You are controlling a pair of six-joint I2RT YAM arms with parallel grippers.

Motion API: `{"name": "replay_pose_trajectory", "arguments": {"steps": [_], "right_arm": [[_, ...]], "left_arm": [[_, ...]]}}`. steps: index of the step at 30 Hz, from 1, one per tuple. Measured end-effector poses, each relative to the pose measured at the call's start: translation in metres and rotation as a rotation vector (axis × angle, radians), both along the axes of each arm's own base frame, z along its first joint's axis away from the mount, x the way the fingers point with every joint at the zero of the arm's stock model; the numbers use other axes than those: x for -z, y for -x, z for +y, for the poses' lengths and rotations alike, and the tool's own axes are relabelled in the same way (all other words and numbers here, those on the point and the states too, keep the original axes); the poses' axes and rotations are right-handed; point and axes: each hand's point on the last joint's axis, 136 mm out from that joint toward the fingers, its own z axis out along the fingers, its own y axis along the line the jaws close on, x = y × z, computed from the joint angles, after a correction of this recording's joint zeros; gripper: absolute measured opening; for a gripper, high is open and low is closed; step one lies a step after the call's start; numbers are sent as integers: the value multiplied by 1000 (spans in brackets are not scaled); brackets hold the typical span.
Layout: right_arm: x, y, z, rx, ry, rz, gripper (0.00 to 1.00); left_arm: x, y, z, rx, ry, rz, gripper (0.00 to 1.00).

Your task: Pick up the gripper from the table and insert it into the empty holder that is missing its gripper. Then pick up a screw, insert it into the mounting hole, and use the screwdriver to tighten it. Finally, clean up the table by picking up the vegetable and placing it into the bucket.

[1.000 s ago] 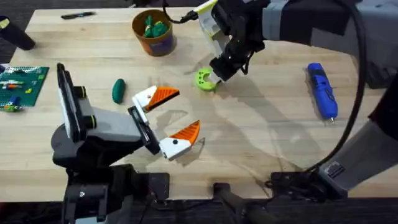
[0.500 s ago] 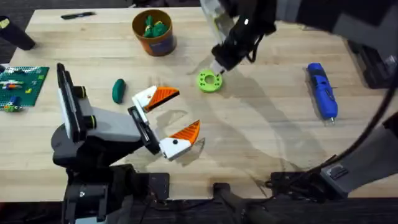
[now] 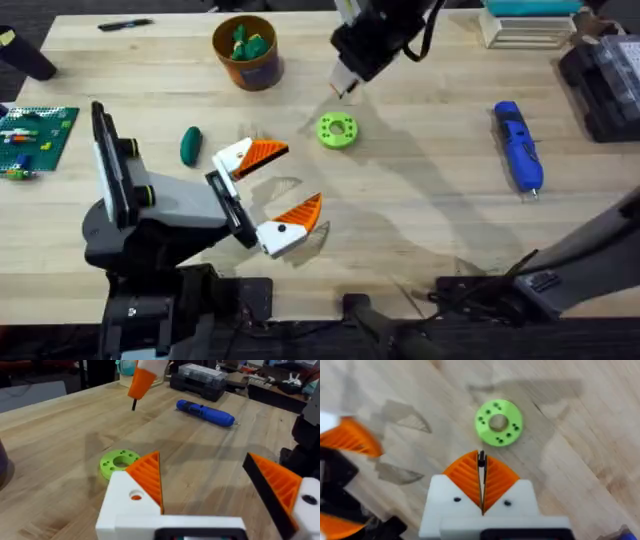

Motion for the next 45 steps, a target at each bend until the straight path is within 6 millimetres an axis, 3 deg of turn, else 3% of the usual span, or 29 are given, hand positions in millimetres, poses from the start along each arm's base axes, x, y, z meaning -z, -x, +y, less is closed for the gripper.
{"name": "replay_pose_trajectory", "arguments": {"steps": [10,16,21,36,45], "right_arm": [[-39,57,54,-192,-25,-29,7],[-43,95,84,-302,-35,-32,7],[-45,117,97,-342,-39,-22,7],[-63,112,118,-321,-69,-30,7],[-36,108,140,-339,-6,27,7]], "left_arm": [[0,0,0,0,0,0,986],[0,0,0,0,0,0,986],[0,0,0,0,0,0,986],[0,0,0,0,0,0,985],[0,0,0,0,0,0,986]]}}
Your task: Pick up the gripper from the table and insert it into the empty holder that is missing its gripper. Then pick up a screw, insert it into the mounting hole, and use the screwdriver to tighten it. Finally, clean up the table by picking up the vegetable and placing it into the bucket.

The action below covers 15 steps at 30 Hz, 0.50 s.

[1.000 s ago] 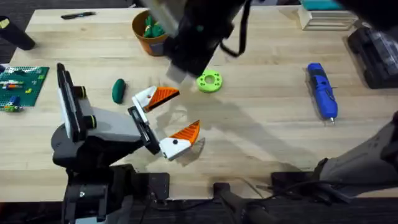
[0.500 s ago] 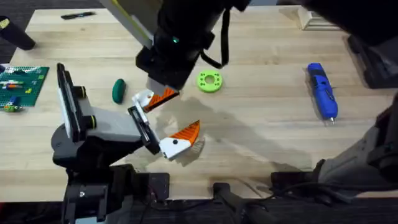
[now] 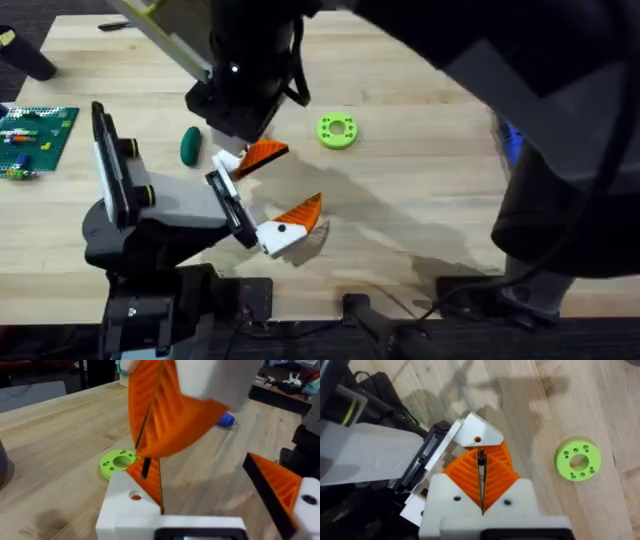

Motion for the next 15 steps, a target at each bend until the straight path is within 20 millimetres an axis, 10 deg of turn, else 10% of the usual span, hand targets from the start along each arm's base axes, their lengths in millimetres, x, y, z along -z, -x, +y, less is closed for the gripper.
{"name": "replay_pose_trajectory", "arguments": {"steps": [15], "right_arm": [[1,-2,5,-1,-9,-6,7]], "left_arm": [[0,0,0,0,0,0,986]]}}
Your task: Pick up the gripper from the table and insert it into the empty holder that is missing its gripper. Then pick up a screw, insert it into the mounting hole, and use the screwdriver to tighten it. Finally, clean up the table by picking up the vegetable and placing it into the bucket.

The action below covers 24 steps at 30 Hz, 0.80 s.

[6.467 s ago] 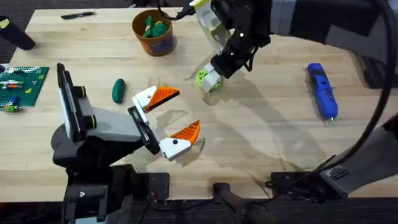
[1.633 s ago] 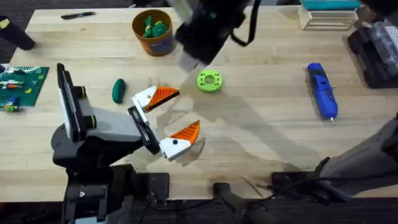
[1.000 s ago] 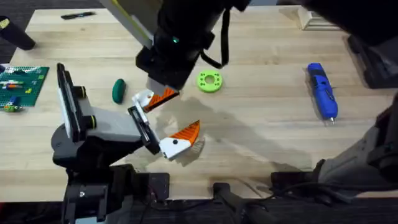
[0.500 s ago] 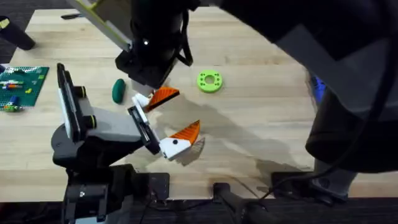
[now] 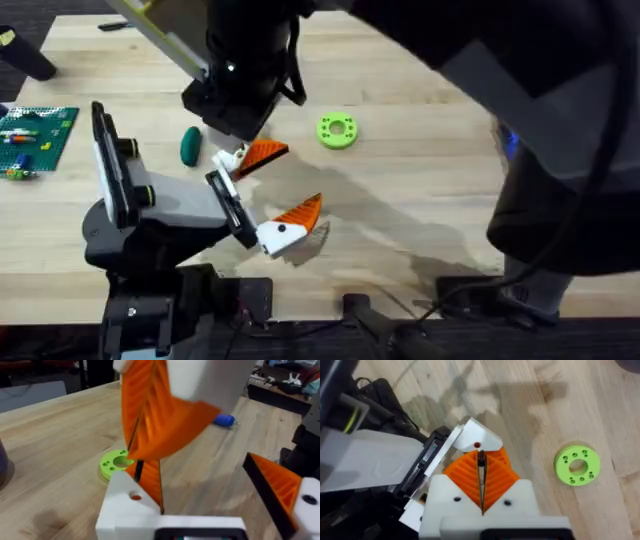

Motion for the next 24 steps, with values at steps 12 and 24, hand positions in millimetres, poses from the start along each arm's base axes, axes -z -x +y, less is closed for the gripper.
{"name": "replay_pose_trajectory", "arguments": {"steps": [12,24], "right_arm": [[8,-1,4,-3,12,8,7],[8,4,6,-15,12,7,7]], "left_arm": [[0,0,0,0,2,4,986],[0,0,0,1,0,1,986]]}}
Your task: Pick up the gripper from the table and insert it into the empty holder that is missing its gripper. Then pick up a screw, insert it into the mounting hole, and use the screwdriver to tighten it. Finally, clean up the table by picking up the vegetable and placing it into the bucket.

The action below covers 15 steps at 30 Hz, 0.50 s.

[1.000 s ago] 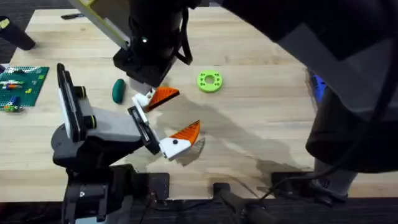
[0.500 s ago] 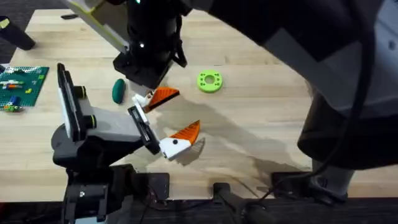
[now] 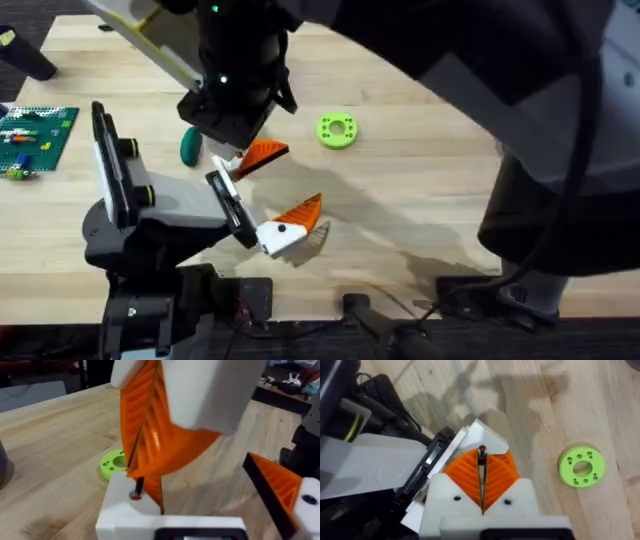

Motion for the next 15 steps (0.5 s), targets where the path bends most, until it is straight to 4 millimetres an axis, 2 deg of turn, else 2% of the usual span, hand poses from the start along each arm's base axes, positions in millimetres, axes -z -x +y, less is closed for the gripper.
{"name": "replay_pose_trajectory", "arguments": {"steps": [15], "right_arm": [[-1,-2,3,0,-11,-7,7]], "left_arm": [[0,0,0,0,0,0,986]]}}
